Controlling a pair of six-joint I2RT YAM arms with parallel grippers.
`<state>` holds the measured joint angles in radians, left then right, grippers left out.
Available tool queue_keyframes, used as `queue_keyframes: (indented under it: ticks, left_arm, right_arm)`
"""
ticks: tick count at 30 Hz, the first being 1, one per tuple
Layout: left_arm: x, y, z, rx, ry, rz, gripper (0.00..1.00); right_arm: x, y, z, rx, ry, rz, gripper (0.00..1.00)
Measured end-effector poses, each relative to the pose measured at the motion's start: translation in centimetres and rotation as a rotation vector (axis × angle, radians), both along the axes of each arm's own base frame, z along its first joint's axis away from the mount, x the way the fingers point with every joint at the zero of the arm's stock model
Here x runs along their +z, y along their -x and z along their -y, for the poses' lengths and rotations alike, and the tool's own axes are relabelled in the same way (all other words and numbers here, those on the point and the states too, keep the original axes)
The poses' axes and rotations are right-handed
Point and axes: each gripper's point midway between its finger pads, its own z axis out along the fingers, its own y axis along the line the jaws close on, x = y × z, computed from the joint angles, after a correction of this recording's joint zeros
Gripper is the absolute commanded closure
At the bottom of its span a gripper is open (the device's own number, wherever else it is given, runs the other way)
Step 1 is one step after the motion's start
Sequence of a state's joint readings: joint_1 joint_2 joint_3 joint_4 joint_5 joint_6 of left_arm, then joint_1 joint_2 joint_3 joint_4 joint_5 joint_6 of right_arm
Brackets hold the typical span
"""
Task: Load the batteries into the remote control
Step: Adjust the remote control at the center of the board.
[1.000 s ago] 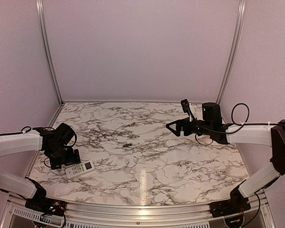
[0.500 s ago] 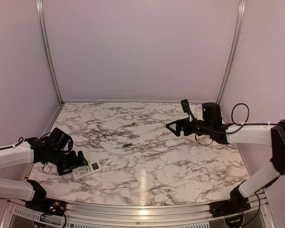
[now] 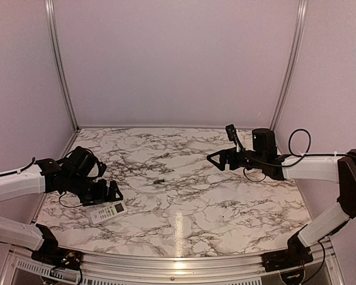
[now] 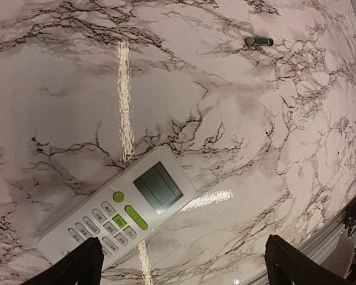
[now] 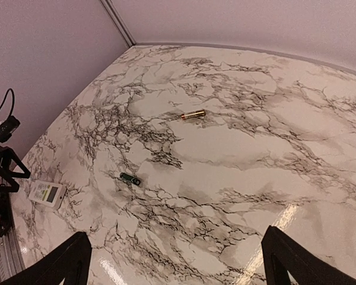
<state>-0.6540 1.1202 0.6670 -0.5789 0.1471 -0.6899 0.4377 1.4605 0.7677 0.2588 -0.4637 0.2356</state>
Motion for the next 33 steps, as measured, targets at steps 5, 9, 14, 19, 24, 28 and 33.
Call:
queue_keyframes:
  ticks: [5, 9, 14, 19, 24, 28, 33]
  left_arm:
    - [-1.7, -0.9, 0.1, -0.043, -0.094, -0.036, 0.01]
    - [-4.0, -0.4, -1.9, -0.018, -0.222, -0.096, 0.01]
    - [-4.1, -1.1, -3.7, 0.033, -0.316, -0.056, 0.01]
    - [-4.6, -1.4, -4.3, 0.056, -0.353, -0.052, 0.01]
    - [-5.9, -0.7, -3.9, 0.04, -0.325, -0.082, 0.01]
    - [-6.4, 0.4, -3.2, 0.018, -0.262, -0.107, 0.01]
    - [-5.4, 1.6, -1.8, -0.014, -0.151, -0.094, 0.05]
  right_arm:
    - [0.1, 0.0, 0.0, 0.001, -0.002, 0.002, 0.01]
    - [0.0, 0.0, 0.0, 0.002, -0.002, 0.001, 0.01]
    - [-0.5, 0.2, 0.1, 0.002, 0.001, -0.005, 0.01]
    - [-0.5, 0.3, 0.1, 0.002, -0.001, -0.001, 0.01]
    - [-0.4, 0.2, 0.1, 0.002, -0.001, 0.0, 0.01]
    - [-0.4, 0.2, 0.1, 0.002, -0.001, 0.0, 0.01]
    - [-0.4, 0.2, 0.1, 0.002, -0.003, 0.003, 0.01]
